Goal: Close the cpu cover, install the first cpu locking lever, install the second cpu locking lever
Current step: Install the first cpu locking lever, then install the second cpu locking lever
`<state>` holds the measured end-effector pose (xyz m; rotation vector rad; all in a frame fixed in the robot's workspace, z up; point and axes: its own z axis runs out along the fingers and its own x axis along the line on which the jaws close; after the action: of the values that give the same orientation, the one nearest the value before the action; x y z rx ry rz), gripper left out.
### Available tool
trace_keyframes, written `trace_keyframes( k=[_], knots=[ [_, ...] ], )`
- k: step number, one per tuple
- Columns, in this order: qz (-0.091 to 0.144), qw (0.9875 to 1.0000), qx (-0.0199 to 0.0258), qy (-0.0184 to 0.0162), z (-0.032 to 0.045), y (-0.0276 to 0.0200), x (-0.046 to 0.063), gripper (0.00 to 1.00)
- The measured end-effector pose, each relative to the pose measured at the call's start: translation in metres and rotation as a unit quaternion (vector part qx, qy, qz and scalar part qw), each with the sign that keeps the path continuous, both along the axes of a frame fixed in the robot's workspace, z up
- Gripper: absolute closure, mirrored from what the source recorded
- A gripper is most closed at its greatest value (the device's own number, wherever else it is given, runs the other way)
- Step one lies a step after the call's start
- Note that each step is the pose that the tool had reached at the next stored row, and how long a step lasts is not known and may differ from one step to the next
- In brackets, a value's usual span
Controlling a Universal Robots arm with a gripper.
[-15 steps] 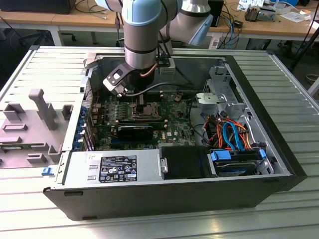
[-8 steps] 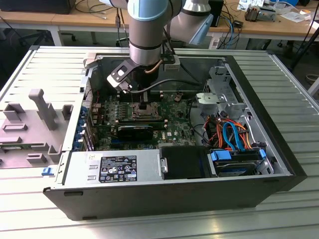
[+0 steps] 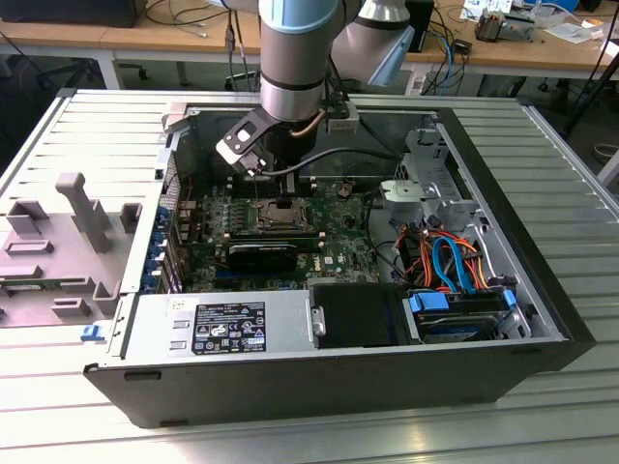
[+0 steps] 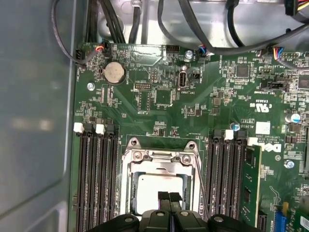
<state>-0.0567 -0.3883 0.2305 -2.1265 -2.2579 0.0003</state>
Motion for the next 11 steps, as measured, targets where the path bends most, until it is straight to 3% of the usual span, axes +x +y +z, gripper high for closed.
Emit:
trace_keyframes(
  k=[3, 11],
  knots=[
    [0.000, 1.0000, -0.0001, 0.0000, 0.0080, 0.0000, 0.0001, 0.89],
    [0.000, 1.0000, 0.0000, 0.0000, 0.0087, 0.0000, 0.0001, 0.89]
  ],
)
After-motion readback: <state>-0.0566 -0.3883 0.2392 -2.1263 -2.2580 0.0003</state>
